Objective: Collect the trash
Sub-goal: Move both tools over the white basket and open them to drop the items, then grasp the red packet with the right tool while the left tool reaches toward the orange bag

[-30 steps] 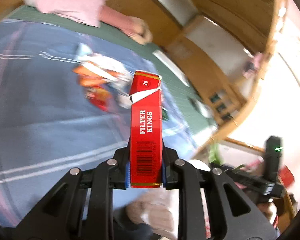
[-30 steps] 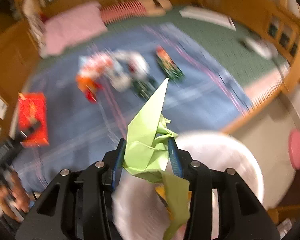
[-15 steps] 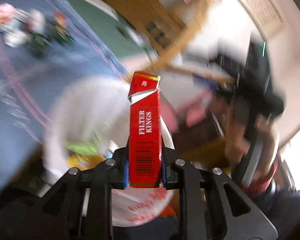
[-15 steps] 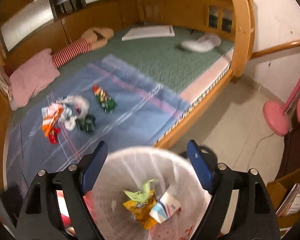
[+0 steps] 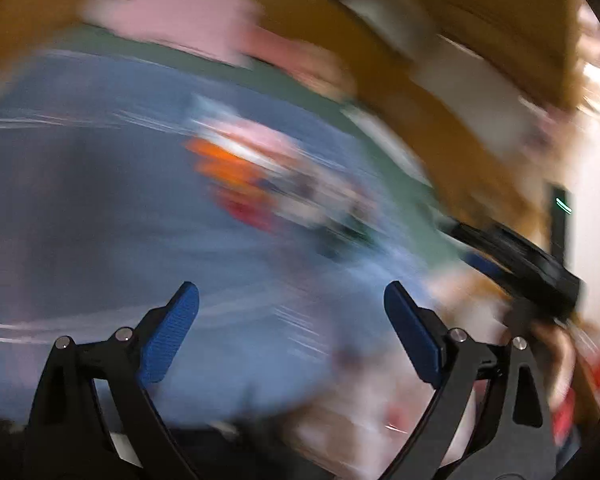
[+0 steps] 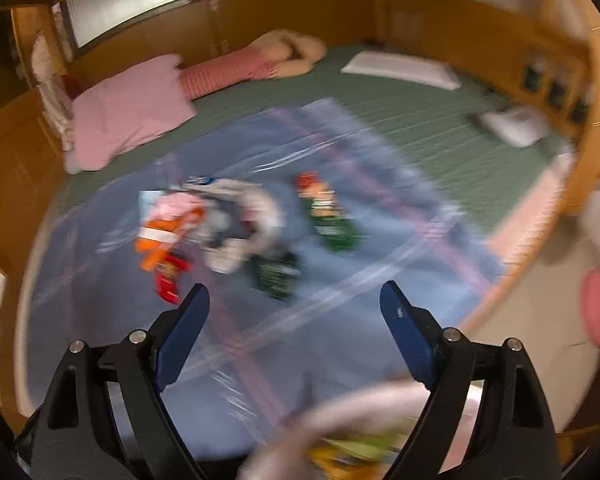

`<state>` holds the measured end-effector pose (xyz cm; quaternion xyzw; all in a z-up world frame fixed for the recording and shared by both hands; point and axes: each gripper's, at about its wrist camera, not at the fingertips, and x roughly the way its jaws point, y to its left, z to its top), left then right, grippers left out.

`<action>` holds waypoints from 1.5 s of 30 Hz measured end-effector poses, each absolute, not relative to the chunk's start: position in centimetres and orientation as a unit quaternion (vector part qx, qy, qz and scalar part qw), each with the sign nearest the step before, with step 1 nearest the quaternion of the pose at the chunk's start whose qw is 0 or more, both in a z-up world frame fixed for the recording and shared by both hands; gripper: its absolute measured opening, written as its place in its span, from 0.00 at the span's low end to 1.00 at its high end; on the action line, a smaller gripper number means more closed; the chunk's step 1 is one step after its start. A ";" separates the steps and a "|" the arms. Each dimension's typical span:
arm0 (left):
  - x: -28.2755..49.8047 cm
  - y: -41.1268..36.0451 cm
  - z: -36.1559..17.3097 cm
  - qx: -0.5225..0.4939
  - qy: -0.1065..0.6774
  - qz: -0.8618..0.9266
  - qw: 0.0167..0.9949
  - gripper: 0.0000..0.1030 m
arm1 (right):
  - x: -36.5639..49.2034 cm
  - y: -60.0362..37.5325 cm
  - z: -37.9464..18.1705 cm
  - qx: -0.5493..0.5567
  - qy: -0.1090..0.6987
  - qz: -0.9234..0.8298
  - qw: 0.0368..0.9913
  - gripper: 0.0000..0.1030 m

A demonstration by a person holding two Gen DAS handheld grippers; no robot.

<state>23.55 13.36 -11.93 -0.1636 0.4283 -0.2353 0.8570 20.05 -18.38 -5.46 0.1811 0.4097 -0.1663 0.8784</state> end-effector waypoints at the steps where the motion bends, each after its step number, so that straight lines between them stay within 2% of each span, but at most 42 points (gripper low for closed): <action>1: 24.5 15.2 -12.2 -0.160 0.432 -0.177 0.870 0.91 | 22.0 -17.8 -6.1 0.189 0.416 -0.151 0.876 0.83; 4: 26.6 20.1 -13.6 -0.182 0.458 -0.065 0.867 0.91 | 29.7 -15.4 -9.5 0.198 0.441 -0.107 0.869 0.83; 6: 27.4 22.6 -14.4 -0.224 0.475 -0.043 0.850 0.91 | 35.0 -14.4 -13.0 0.247 0.459 -0.077 0.850 0.83; 8: 27.9 24.1 -15.4 -0.257 0.491 -0.034 0.832 0.91 | 38.1 -14.0 -15.7 0.291 0.464 -0.083 0.833 0.83; 13: 27.7 24.5 -15.7 -0.264 0.508 -0.041 0.819 0.91 | 41.9 -13.3 -20.7 0.348 0.463 -0.128 0.805 0.83; 15: 27.6 25.3 -15.6 -0.260 0.509 -0.046 0.819 0.91 | 42.2 -12.9 -21.0 0.342 0.459 -0.121 0.811 0.66; 16: 27.8 25.3 -15.7 -0.260 0.510 -0.047 0.819 0.91 | 42.3 -12.3 -21.0 0.345 0.458 -0.092 0.814 0.45; 17: 27.9 25.3 -15.8 -0.261 0.512 -0.046 0.817 0.91 | 42.3 -11.8 -21.1 0.350 0.462 -0.070 0.812 0.30; 22: 28.6 26.3 -16.4 -0.295 0.512 -0.030 0.806 0.91 | 40.4 -9.3 -20.6 0.349 0.486 0.022 0.801 0.19; 28: 28.6 27.2 -17.0 -0.309 0.510 -0.005 0.802 0.91 | 37.1 -1.7 -19.1 0.286 0.550 0.232 0.750 0.19; 29: 28.6 27.4 -17.1 -0.314 0.512 -0.001 0.800 0.91 | 36.8 -1.2 -18.7 0.276 0.554 0.240 0.748 0.22; 30: 28.6 27.7 -17.3 -0.318 0.513 0.002 0.797 0.91 | 36.4 -0.9 -18.2 0.267 0.555 0.242 0.749 0.27; 32: 28.7 28.3 -17.6 -0.324 0.513 0.007 0.795 0.91 | 35.7 -0.7 -16.9 0.248 0.550 0.239 0.761 0.60; 35: 28.7 29.4 -17.7 -0.338 0.510 0.025 0.790 0.92 | 34.8 -1.6 -15.5 0.225 0.531 0.210 0.790 0.68; 40: 28.8 29.9 -18.0 -0.356 0.512 0.031 0.781 0.93 | 33.8 -0.9 -17.1 0.091 0.560 0.081 0.819 0.68; 42: 28.8 29.6 -18.0 -0.348 0.515 0.025 0.783 0.93 | 33.8 -0.7 -18.4 0.074 0.575 0.057 0.813 0.68; 43: 28.7 29.5 -18.0 -0.344 0.516 0.024 0.784 0.93 | 33.6 -0.7 -19.2 0.074 0.584 0.053 0.807 0.64; 44: 28.8 29.4 -18.0 -0.340 0.517 0.023 0.785 0.93 | 33.3 -0.7 -19.7 0.074 0.592 0.051 0.801 0.52; 45: 28.9 29.3 -18.1 -0.338 0.518 0.024 0.785 0.94 | 32.9 -0.5 -20.2 0.073 0.599 0.043 0.796 0.46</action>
